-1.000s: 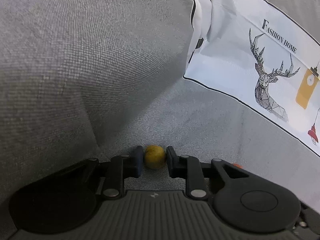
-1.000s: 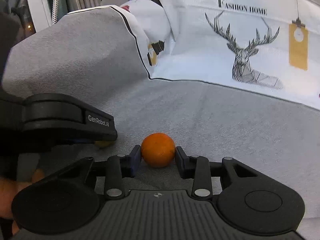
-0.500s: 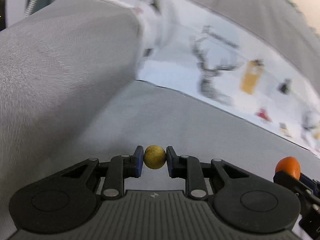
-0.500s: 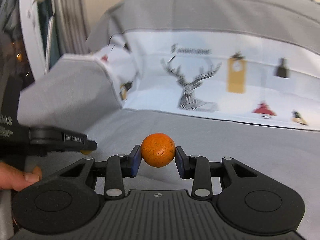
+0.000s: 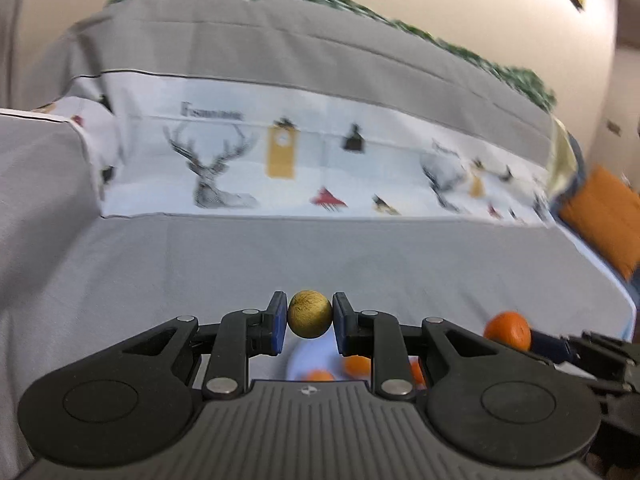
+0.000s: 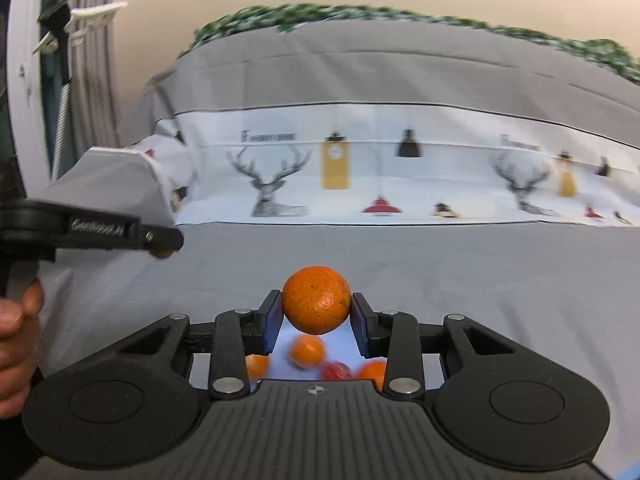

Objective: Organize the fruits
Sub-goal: 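Carry the yellow fruit and orange over the blue plate with both tools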

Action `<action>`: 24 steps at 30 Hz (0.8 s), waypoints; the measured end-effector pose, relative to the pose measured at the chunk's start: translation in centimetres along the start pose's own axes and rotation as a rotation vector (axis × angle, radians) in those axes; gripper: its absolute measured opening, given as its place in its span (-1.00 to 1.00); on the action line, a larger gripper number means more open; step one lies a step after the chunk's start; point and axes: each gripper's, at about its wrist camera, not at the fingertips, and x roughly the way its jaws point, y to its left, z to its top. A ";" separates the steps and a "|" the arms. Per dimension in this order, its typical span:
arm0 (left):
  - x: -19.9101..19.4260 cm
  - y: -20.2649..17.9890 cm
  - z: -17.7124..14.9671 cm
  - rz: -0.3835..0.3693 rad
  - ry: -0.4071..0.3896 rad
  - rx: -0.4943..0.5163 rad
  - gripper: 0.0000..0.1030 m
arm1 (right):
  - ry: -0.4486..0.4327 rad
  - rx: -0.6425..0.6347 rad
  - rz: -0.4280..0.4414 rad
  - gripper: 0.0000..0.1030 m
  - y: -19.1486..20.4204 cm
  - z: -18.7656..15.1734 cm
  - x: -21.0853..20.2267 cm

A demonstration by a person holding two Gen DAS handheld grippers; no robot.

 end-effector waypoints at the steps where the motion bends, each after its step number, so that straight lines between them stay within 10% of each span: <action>1: -0.1 -0.6 -0.5 -0.007 0.013 0.017 -0.48 | 0.001 0.014 -0.004 -0.26 -0.4 -0.6 -0.3; 24: 3.7 -1.2 -2.1 0.035 0.135 0.090 -0.48 | 0.070 0.091 0.030 -0.26 -0.6 -1.7 3.4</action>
